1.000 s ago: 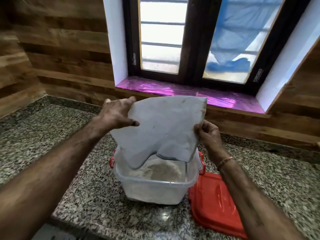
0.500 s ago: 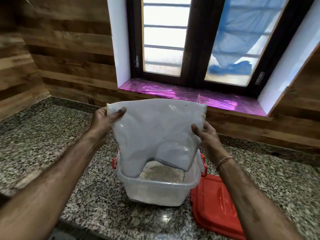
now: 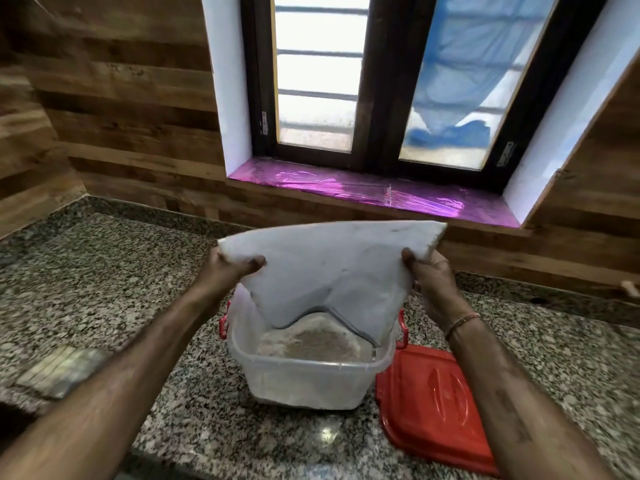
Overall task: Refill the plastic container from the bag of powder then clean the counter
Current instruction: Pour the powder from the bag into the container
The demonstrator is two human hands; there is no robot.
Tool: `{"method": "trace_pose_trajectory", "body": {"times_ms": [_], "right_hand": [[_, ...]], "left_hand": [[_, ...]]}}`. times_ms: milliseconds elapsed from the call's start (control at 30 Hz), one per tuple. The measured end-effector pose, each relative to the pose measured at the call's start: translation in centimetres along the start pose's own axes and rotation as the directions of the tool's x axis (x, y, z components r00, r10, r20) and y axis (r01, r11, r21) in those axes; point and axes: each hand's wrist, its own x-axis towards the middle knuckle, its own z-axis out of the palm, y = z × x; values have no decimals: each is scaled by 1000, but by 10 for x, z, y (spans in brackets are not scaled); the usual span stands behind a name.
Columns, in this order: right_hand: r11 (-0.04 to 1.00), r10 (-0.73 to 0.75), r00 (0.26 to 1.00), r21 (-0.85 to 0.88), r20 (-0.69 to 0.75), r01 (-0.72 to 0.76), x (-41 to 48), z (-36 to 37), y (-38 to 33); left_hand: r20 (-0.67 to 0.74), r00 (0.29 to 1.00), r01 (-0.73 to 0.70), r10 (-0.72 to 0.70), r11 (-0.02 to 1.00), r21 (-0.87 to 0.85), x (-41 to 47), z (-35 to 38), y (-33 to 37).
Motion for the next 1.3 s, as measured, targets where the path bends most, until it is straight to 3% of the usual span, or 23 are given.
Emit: {"method": "trace_pose_trajectory", "body": {"times_ms": [100,167,267,333,433,500,567,633,767,867,933,1000,1100,1300], "right_hand": [[964,107,982,-259,153,-65,-10,-7,7],[927,68,995,-374,78,-34,-11,-10,14],[912,-23,1000,-409,-18,14,-11,-3,13],[921,-36,996,-389,-84,1,-10,5,7],[946,24,988,-315,-154,-72,-3,2,5],[958,133,987,-244,-88,-150,-4,-5,0],[939,275,958,-238,80,-250,-13,-7,-2],[914,309,939,-322,152,-248,-19,-5,-4],[934,123,992,-335,-30,-126,-12,7,-9],[924,158,987,-358,38,-134,-13,13,-5],[909,166,985,-393,41,-137,-15,11,1],[931,150,988,-331,-43,-156,-15,6,1],[952,260,966,-166,-9,-258,-17,4,2],[969,212,975,-115,-64,-218,-18,11,1]], "left_hand": [[-101,993,-76,60,984,-161,3,6,5],[-139,988,-92,62,970,-226,12,10,12],[-213,976,-105,53,965,-241,20,15,15],[-172,985,-40,13,988,-151,22,13,11],[126,992,13,-29,991,130,18,-1,-10],[78,997,-40,27,984,173,15,-10,-19],[-34,998,-53,57,995,90,16,-11,-19],[-89,995,-38,34,999,-38,20,-8,-11],[-195,978,-92,74,992,-87,32,-5,8],[-226,972,-68,62,997,-21,34,-4,7],[-156,988,3,-8,999,-34,31,-8,4],[-12,999,37,-38,998,-56,28,-14,-1],[105,993,32,-47,990,138,20,-20,-15],[-80,981,-154,178,958,242,25,-2,4]]}}
